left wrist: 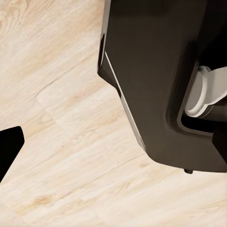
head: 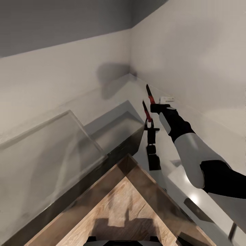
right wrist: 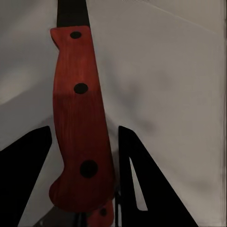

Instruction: In the kitchen, take the Vidalia onion out of the sink, dice it on the chopping board with the paring knife, put the diced onion into the bowl on the countertop, then place both the paring knife and the chopping board into the sink.

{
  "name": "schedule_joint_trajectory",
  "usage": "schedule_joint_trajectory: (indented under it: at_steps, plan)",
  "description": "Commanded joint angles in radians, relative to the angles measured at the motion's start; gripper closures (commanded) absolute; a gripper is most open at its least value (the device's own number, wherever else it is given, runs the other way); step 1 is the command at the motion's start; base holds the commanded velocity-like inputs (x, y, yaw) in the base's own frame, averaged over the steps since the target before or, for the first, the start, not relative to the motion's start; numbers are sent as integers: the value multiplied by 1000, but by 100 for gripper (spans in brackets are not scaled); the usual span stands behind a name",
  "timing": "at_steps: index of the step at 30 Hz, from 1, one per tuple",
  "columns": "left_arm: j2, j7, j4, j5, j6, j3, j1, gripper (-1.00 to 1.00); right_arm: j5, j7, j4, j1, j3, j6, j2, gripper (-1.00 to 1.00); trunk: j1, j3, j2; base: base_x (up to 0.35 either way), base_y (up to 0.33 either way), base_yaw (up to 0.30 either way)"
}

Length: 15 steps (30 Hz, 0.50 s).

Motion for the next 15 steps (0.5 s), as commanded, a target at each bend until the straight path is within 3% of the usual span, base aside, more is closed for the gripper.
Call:
schedule_joint_trajectory:
  at_steps: [1,5,11,15]
  plan:
    - [0,-9,-1,11,0,1,1,-100,-6,-9,-1,0,6,5,-3,100,1,-1,-2,-6,0,0]
    - [-1,-9,-2,11,0,1,1,-100,-4,-11,0,2,6,6,-8,100,1,-1,-2,-3,0,0]
    - [0,-7,-3,11,-1,1,1,-100,-6,-15,2,2,3,6,-43,100,1,0,-2,0,0,0]
    - [0,-8,1,11,-59,0,1,-100,-7,-16,3,3,3,8,-48,100,1,0,-2,0,0,0]
